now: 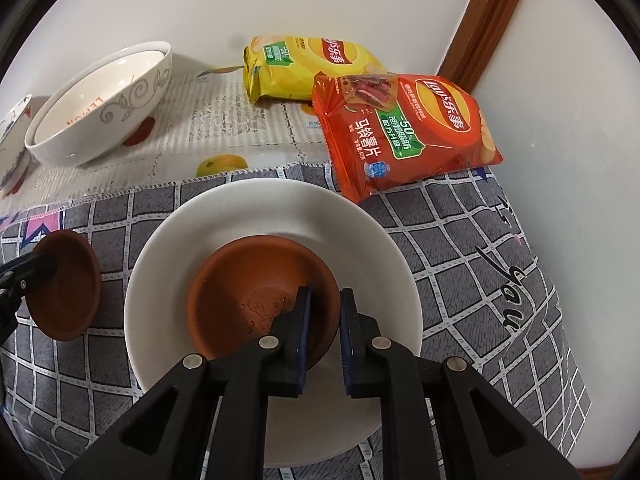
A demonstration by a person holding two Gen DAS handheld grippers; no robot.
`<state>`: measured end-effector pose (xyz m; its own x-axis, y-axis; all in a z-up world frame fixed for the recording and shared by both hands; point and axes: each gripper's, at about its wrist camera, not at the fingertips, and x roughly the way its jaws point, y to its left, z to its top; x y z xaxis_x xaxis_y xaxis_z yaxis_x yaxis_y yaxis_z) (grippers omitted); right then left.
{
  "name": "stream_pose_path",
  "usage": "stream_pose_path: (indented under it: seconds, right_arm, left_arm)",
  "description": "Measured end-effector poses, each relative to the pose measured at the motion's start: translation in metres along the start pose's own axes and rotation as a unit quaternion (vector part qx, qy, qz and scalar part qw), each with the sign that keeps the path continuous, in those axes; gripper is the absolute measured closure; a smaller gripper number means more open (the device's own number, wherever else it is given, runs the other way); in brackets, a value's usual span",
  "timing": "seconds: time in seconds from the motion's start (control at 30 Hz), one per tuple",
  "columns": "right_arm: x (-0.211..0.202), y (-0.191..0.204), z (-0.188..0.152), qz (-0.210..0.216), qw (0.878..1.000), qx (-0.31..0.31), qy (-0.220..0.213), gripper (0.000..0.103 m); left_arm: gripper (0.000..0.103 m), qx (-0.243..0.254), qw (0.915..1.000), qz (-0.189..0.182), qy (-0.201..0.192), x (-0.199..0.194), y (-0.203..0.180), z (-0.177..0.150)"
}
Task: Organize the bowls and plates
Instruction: 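Lower the brown bowl into the white bowl and open the right gripper, then lower the left gripper's brown bowl onto the other brown bowl and release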
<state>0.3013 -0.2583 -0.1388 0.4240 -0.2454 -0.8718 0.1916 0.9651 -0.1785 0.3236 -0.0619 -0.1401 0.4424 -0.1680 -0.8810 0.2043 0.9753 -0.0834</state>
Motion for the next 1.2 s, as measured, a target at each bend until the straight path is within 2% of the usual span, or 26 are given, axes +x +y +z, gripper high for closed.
stream_pose_path:
  seconds: [0.27, 0.73, 0.93, 1.07, 1.2]
  right_arm:
    - [0.004, 0.004, -0.002, -0.016, 1.0, -0.019, -0.001, 0.088]
    - [-0.001, 0.005, -0.004, -0.013, 0.999, -0.035, -0.011, 0.086]
    - [-0.024, -0.006, -0.009, -0.002, 0.999, -0.019, -0.029, 0.084]
    - [-0.054, -0.025, -0.02, 0.015, 0.998, 0.002, -0.06, 0.08]
    - [-0.08, -0.045, -0.028, 0.024, 0.996, 0.018, -0.078, 0.08]
  left_arm:
    - [0.094, -0.001, 1.0, -0.001, 0.001, 0.0, 0.001, 0.0]
    - [0.094, 0.002, 1.0, -0.003, -0.002, -0.001, 0.0, -0.001]
    - [0.094, 0.006, 0.9999, 0.003, -0.01, -0.009, -0.004, -0.004]
    - [0.094, 0.01, 0.9997, 0.001, -0.023, -0.021, -0.006, -0.004]
    - [0.094, -0.001, 0.9998, -0.006, -0.018, -0.03, -0.003, -0.006]
